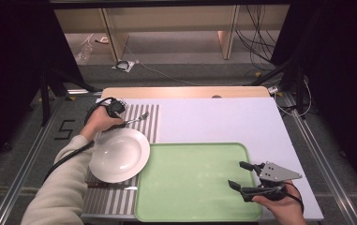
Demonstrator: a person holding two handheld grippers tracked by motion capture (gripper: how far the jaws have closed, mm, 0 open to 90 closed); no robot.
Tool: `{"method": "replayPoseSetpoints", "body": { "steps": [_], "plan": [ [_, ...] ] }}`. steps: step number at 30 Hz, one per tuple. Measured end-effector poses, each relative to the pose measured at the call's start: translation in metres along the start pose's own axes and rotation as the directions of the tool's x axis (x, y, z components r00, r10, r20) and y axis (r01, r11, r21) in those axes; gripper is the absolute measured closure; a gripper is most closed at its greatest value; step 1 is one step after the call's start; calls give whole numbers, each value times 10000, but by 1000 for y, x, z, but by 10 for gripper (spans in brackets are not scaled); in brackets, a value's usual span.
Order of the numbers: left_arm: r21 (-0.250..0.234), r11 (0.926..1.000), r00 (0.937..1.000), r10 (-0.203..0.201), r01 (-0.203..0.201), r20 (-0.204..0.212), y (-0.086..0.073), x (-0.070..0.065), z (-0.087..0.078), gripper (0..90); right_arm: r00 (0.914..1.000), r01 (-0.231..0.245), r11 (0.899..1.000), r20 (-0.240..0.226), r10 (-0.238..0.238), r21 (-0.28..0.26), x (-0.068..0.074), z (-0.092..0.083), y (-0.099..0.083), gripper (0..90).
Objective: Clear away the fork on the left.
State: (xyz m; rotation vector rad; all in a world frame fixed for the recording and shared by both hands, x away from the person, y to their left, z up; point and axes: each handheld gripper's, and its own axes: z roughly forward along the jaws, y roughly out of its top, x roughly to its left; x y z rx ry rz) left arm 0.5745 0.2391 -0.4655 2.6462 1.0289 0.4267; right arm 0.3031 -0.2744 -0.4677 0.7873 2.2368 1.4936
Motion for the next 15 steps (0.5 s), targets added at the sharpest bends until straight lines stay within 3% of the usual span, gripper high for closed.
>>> {"method": "replayPoseSetpoints", "body": {
  "steps": [6,15],
  "plan": [
    [86,10000,9998,48,-46,-196,1,-7,0,761,10000,14,10000,18,-14,-31,0,0,0,222],
    [421,9991,9996,-16,28,-277,6,-8,0,771,9999,83,10000,96,-83,-5,0,-1,1,222]
  ]
}}
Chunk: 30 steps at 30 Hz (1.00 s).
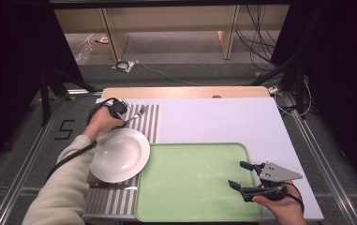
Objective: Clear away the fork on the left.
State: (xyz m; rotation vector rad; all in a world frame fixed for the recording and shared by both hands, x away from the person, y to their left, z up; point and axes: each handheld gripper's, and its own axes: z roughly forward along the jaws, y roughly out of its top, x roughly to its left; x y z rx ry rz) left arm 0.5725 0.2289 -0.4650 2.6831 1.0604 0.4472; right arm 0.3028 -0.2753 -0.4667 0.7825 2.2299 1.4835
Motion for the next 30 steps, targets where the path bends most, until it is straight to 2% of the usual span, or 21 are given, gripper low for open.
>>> {"method": "replayPoseSetpoints", "body": {
  "steps": [1,6,9,15,21,22,30],
  "plan": [
    [116,9999,9999,129,-128,-102,2,-1,0,771,10000,-43,10000,7,43,-14,0,0,0,222],
    [147,9998,9997,172,-169,-195,2,-2,0,772,10000,-47,10000,-3,47,-79,0,0,0,223],
    [16,10000,9999,-95,95,-69,0,-1,0,773,10000,-39,9999,23,39,-123,0,0,0,223],
    [-129,9999,9997,-51,48,-234,0,-2,0,774,10000,-53,9998,15,53,-171,0,1,0,224],
    [-166,9996,9995,-240,237,-187,0,0,0,775,10000,-73,10000,50,73,-55,-1,0,0,224],
    [-286,9992,9988,-297,286,-384,0,2,-1,775,10000,-84,9999,44,84,-59,0,0,0,224],
    [-692,9961,9956,-591,540,-733,0,5,-1,775,9999,-120,9998,-3,120,-162,-1,1,-1,224]
  ]
}}
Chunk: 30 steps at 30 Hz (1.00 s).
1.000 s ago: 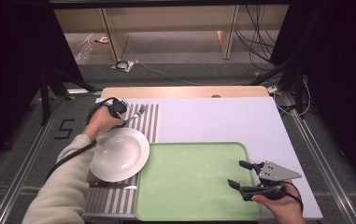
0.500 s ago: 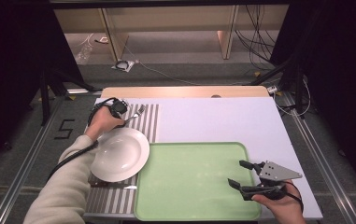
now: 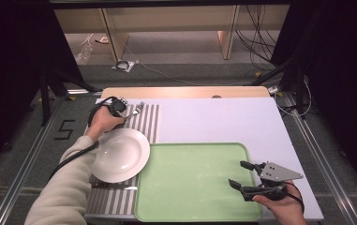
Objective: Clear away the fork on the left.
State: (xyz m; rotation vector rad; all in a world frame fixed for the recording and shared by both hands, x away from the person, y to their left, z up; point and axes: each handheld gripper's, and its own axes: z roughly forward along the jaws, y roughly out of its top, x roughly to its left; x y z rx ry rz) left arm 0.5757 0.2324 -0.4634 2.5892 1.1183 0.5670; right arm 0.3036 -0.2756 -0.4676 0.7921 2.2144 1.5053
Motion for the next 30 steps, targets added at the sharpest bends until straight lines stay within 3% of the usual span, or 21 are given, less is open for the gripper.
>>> {"method": "replayPoseSetpoints", "body": {
  "steps": [10,17,27,30],
  "plan": [
    [-204,9997,9997,-123,118,-221,1,3,-5,775,10000,4,10000,13,-4,-37,0,0,0,224],
    [-676,9971,9987,-376,352,-347,3,5,-14,774,10000,53,10000,55,-53,-16,0,-1,0,224],
    [-1534,9862,9960,-718,628,-538,3,2,-36,774,10000,41,10000,86,-40,-50,0,-1,1,224],
    [-1798,9804,9957,-872,800,-321,3,1,-43,774,9999,39,10000,101,-39,-56,0,-1,1,224]
  ]
}}
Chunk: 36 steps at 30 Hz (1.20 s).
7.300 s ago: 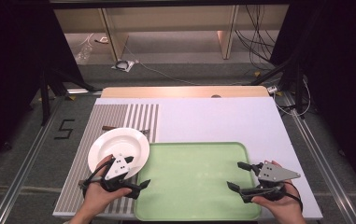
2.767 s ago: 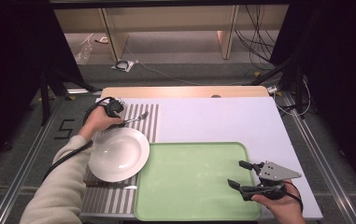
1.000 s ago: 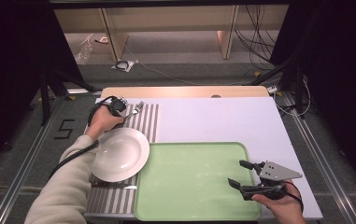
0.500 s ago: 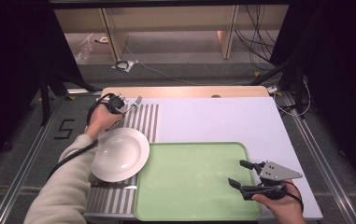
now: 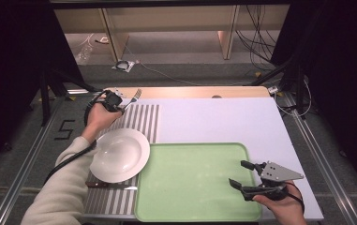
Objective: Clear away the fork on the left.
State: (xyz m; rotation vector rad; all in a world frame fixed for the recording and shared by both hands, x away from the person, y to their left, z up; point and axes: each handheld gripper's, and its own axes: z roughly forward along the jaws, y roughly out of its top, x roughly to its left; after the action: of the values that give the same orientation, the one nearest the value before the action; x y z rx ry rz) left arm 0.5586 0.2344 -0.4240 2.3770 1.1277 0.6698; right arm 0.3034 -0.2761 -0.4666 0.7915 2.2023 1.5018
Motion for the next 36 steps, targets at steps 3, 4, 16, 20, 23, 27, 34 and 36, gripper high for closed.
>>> {"method": "replayPoseSetpoints", "body": {
  "steps": [3,4,16,20,23,27,34,36],
  "plan": [
    [-213,9998,10000,-41,41,-36,1,-2,-7,774,10000,25,10000,54,-25,91,0,-1,0,224],
    [-278,9996,10000,-65,64,-9,1,-3,-9,774,10000,-9,10000,10,9,-35,0,0,0,224],
    [-858,9949,9982,-514,539,312,-5,-11,-25,774,10000,-31,10000,-4,31,-46,0,0,0,223],
    [-1003,9936,9980,-484,522,403,-8,-18,-30,774,10000,-40,10000,-40,40,-41,0,0,0,222],
    [-1133,9921,9977,-495,545,462,-10,-25,-36,774,10000,-9,10000,8,9,82,0,-1,1,222],
    [-1246,9910,9974,-412,482,583,-12,-34,-41,774,10000,-15,10000,-30,16,77,1,0,0,220],
    [-1516,9879,9970,-223,335,747,-12,-50,-54,774,10000,-15,10000,-56,15,70,1,0,0,220],
    [-1584,9867,9962,-227,359,843,-12,-55,-57,774,10000,-20,10000,-59,21,72,1,0,1,220]
  ]
}}
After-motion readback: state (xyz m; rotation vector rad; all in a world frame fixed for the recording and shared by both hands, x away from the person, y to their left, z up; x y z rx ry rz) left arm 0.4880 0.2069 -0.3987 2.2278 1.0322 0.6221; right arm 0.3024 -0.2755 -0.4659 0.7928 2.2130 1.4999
